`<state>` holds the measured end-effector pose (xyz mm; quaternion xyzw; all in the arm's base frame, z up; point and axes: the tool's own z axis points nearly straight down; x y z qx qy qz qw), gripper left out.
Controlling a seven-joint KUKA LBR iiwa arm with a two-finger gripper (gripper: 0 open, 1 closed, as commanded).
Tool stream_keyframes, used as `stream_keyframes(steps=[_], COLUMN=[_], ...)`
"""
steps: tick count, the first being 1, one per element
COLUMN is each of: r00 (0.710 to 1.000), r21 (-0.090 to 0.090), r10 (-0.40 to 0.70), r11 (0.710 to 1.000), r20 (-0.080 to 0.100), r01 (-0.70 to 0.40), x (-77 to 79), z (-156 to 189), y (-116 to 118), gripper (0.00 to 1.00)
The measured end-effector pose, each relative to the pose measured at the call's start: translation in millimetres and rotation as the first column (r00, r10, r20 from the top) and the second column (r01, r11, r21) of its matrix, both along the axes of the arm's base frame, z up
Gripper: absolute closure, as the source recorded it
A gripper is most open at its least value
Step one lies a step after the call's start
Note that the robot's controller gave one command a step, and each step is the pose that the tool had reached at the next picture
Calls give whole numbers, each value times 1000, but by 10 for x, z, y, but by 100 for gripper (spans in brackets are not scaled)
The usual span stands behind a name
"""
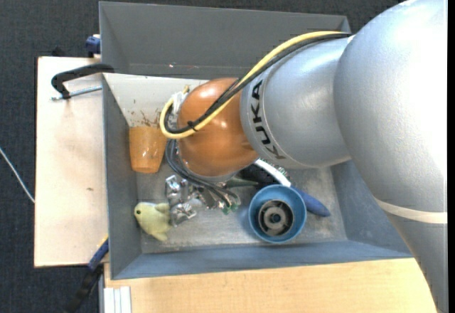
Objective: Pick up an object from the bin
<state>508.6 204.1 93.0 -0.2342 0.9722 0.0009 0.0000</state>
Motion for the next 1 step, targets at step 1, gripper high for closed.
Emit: stream_keyframes(steps=[1], r00=[1000], r21=[4], r10=[28], r11=[1000], r20=[14], r01=[-28], x=[18], z=[1299], y=[-141], gripper=[100])
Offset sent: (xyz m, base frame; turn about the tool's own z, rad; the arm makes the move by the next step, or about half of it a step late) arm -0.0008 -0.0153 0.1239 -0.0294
